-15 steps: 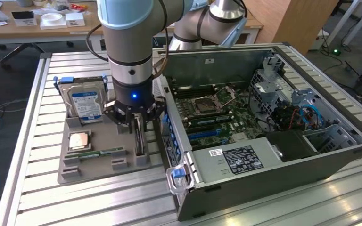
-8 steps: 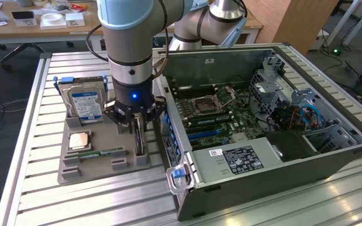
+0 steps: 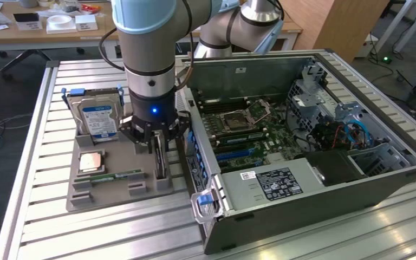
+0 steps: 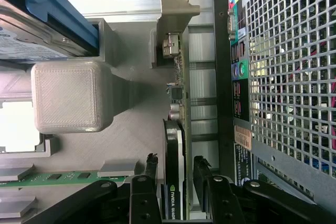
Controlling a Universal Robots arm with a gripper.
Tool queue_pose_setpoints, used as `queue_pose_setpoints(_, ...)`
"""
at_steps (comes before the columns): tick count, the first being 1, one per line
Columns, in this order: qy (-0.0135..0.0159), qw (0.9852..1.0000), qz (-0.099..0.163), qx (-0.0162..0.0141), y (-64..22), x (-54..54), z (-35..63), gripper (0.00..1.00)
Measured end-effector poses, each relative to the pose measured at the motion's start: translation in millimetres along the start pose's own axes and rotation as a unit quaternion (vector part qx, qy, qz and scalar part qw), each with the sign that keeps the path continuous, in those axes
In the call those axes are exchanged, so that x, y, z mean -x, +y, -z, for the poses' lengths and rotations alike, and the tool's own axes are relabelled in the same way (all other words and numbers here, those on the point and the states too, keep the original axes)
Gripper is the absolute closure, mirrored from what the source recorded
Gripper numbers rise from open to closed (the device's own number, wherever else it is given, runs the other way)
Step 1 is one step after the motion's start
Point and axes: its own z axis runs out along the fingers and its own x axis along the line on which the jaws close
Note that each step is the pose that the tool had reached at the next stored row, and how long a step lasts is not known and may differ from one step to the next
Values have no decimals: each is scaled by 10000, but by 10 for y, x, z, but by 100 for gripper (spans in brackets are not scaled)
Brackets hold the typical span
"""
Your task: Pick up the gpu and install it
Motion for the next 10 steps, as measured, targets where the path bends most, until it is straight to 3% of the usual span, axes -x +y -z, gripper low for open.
queue_pose_setpoints(10,-2,10000,1,2,5,-9,-44,58)
